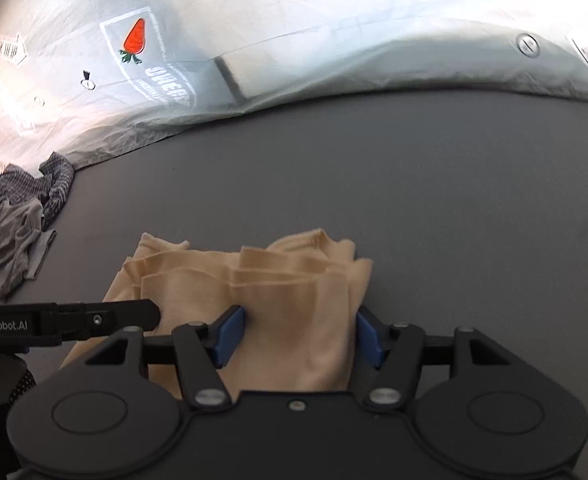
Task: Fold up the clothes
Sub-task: 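Grasp the folded beige shirt bundle with both grippers, then carry the bundle with both grippers onto the dark clothes stack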
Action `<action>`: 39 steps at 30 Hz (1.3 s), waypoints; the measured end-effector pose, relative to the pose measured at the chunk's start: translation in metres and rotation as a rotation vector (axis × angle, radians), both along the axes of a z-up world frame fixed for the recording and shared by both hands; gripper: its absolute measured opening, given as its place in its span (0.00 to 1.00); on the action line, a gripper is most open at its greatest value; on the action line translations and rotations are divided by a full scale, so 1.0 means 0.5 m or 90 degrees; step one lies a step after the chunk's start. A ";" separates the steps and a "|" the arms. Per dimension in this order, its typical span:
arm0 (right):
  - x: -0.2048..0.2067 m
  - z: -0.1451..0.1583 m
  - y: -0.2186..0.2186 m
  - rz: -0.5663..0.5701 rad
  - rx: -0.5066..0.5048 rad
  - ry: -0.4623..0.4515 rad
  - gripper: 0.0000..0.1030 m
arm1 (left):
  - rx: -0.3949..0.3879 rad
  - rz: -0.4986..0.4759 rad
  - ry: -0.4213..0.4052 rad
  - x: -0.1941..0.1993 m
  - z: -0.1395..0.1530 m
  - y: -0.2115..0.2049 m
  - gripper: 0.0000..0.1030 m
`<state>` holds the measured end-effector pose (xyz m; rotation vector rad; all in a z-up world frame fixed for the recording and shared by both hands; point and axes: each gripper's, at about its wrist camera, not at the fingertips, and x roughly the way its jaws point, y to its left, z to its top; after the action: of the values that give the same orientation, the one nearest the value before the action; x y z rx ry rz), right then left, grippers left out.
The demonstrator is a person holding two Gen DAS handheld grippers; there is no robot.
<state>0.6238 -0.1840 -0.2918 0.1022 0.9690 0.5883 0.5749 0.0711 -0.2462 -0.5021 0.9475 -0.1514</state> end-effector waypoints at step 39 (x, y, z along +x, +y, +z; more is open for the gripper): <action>-0.616 0.398 -0.229 -0.307 -0.129 -0.446 0.18 | 0.024 -0.203 -0.395 -0.470 0.392 -0.279 0.21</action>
<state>0.3159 -0.2986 -0.0929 -0.0525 0.2923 0.0545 0.3402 -0.0682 -0.0500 -0.2379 0.4135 -0.5436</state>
